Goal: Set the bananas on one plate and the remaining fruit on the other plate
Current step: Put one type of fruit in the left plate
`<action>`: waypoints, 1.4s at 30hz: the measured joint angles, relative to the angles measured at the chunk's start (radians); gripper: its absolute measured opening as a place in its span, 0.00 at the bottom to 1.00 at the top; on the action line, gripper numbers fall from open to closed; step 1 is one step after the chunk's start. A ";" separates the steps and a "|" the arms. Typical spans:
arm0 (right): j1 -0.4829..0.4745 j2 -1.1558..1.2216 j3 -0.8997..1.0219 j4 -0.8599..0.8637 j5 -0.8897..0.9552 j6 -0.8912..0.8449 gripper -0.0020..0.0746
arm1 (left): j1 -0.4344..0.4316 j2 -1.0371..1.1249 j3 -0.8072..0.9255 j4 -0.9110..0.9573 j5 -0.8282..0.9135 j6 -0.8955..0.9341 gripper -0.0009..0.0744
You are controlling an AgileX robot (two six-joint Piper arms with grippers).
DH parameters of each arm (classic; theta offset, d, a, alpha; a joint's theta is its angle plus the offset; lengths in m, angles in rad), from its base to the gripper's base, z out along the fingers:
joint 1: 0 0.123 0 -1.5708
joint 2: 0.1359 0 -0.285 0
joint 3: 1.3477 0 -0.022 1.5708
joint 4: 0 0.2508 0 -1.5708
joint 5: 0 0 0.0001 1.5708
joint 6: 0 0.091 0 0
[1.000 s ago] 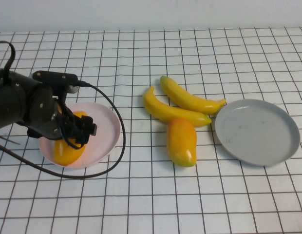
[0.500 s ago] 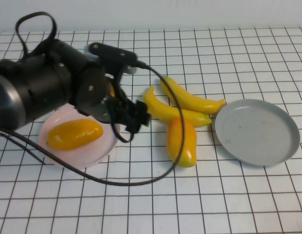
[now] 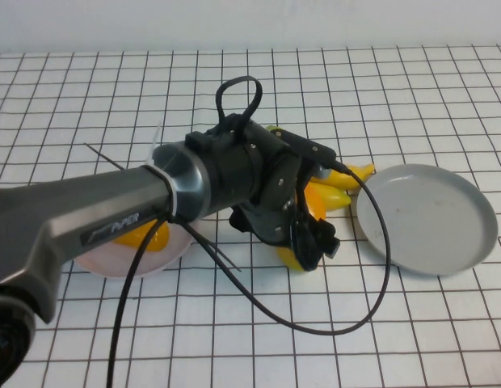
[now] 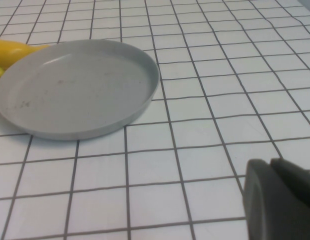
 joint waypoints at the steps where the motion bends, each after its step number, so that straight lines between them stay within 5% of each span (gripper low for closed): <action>1: 0.000 0.000 0.000 0.000 0.000 0.000 0.00 | 0.000 0.011 0.000 -0.002 -0.002 0.000 0.81; 9: 0.000 0.000 0.000 0.000 0.000 0.000 0.01 | 0.000 0.055 -0.002 -0.048 -0.065 -0.003 0.80; 15: 0.000 0.000 0.000 0.000 0.000 0.000 0.01 | 0.000 0.055 -0.002 -0.038 -0.085 -0.003 0.65; 28: 0.000 0.000 0.000 0.000 0.000 0.000 0.01 | 0.012 -0.070 -0.002 0.123 0.013 -0.052 0.65; 42: 0.000 0.000 0.000 0.000 0.000 0.000 0.01 | 0.259 -0.173 0.211 0.167 0.081 -0.135 0.65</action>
